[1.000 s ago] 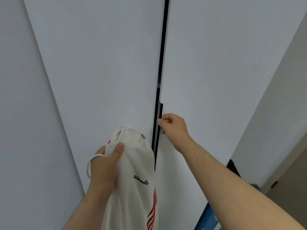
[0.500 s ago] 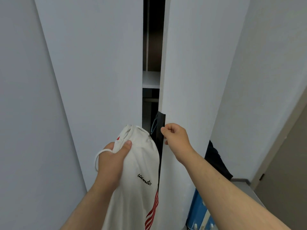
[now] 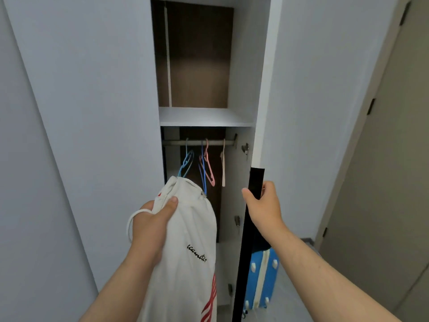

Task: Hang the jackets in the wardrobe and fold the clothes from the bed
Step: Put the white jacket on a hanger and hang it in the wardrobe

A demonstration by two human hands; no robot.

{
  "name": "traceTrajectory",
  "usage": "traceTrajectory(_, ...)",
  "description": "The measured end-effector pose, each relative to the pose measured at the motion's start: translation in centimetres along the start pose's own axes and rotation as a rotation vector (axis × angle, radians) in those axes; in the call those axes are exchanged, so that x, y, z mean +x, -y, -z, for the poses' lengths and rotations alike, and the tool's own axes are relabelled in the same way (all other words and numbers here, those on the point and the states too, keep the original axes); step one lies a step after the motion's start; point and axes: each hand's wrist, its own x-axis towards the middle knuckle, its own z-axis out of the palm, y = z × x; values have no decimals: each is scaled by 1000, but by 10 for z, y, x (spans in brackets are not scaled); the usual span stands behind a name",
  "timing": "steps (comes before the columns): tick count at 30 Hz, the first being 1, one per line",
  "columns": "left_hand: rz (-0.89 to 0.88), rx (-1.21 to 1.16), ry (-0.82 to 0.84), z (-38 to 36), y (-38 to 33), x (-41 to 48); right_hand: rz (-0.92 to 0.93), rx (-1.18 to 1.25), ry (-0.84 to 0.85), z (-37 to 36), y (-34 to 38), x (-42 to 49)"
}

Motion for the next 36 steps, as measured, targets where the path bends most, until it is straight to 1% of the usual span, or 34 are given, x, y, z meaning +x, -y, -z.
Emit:
traceTrajectory(4, 19, -23, 42, -18, 4, -13, -8, -14, -68, 41, -12, 4)
traceTrajectory(11, 36, -51, 80, -47, 4, -21, -29, -13, -46, 89, -14, 14)
traceTrajectory(18, 39, -59, 140, -65, 6, -21, -68, -34, -10, 110, -18, 21)
traceTrajectory(21, 38, -53, 153, -69, 3, -18, -96, 20, -35, 104, -19, 20)
traceTrajectory(23, 37, -54, 148, -71, 2, -15, -109, 43, -118, 97, -20, 20)
traceTrajectory(25, 37, -51, 150, -70, 1, -11, -82, -20, -290, 88, -18, 17)
traceTrajectory(27, 38, -38, 142, -66, 3, -4, 40, -81, -428, 76, -6, 10)
traceTrajectory(28, 39, -28, 139, -63, 5, 0, 128, -82, -436, 69, 2, 6)
traceTrajectory(29, 39, -21, 136, -60, 6, 3, 207, -73, -399, 61, 11, 4)
traceTrajectory(31, 51, -3, 123, -52, 11, 11, 278, -75, -225, 44, 29, 1)
traceTrajectory(33, 69, 10, 96, -44, 16, 20, 250, -75, -23, 25, 38, 5)
traceTrajectory(34, 81, 16, 82, -39, 18, 25, 221, -62, 42, 14, 39, 9)
traceTrajectory(36, 100, 10, 60, -29, 21, 38, 184, -44, 109, -10, 34, 18)
